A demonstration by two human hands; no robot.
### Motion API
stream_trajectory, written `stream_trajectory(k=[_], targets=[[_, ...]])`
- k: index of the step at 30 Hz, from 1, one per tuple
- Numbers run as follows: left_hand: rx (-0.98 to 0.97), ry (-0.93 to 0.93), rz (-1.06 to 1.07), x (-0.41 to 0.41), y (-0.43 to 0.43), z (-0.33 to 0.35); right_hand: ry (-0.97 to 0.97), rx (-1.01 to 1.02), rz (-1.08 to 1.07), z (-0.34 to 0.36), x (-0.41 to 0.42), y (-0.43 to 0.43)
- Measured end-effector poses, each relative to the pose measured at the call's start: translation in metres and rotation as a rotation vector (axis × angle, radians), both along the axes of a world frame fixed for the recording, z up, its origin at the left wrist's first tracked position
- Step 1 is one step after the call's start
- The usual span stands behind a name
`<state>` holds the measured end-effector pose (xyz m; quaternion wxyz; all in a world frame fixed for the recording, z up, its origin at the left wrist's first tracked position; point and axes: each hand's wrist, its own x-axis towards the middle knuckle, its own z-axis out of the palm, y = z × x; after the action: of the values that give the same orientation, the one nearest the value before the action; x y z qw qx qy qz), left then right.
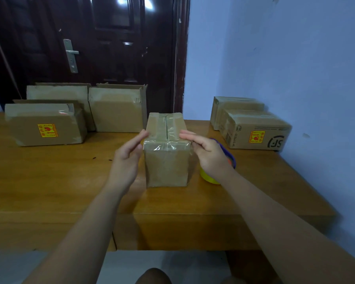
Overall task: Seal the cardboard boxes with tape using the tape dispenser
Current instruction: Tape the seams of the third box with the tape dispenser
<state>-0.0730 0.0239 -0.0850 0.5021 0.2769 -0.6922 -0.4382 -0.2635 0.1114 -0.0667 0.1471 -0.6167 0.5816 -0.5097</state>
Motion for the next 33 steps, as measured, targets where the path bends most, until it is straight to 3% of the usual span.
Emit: stream_trajectory(k=[11, 19, 28, 33], targets=[[-0.334, -0.235, 0.107, 0.0, -0.016, -0.019, 0.02, 0.065, 0.089, -0.001, -0.005, 0.006], [-0.492, -0.261, 0.169, -0.003, -0.024, -0.017, -0.046, -0.01, 0.061, -0.008, 0.0, 0.003], [-0.49, -0.249, 0.168, -0.005, -0.023, -0.016, -0.073, -0.072, 0.016, -0.011, 0.006, 0.0], [-0.432, -0.247, 0.123, -0.002, -0.021, -0.011, 0.033, -0.059, -0.003, -0.008, 0.002, 0.001]])
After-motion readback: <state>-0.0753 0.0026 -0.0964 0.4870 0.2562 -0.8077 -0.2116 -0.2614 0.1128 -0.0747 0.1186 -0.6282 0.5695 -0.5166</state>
